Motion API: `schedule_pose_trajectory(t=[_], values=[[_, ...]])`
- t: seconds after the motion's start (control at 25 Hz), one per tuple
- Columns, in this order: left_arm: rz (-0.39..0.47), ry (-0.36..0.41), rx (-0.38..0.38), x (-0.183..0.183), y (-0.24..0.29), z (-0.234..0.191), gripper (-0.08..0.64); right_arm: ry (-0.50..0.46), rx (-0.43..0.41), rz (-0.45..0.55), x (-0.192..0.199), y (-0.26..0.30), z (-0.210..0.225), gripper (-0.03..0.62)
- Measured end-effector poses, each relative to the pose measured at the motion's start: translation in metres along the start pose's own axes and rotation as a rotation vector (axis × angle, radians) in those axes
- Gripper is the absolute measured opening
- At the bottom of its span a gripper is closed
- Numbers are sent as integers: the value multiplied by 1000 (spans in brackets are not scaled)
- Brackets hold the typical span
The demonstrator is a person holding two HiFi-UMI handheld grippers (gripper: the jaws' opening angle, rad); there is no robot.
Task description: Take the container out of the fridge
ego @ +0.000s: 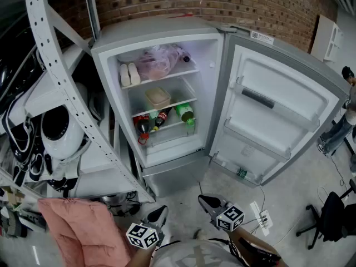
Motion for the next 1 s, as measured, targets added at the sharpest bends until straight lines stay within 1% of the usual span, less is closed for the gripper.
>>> schedule_pose_trajectory(t=[0.12, 0.24, 0.56, 0.76, 1.0], values=[[3, 1, -2, -1, -3, -3, 0, -12, -4, -8, -1, 6, -5, 6], [2, 4, 6, -1, -6, -5, 0, -19, 14, -8, 0, 11, -9, 6], [-17, -16, 29, 6, -20, -16, 0, -1, 54, -10, 7, 16, -22, 6], [-34, -12, 34, 11, -30, -23, 0, 7, 75, -13, 11, 24, -31, 6], [-53, -30, 34, 18, -40, -34, 0, 17, 83, -43, 18, 37, -40, 6]])
Point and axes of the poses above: the fingertips, and each gripper's own axes: y forward along the fingers, z to its right, x out of its underside, the point moved 7 cm from there along -y, backward along the fingers, and after that the axes turned 9 degrees about -x, right-handed, at the moved point
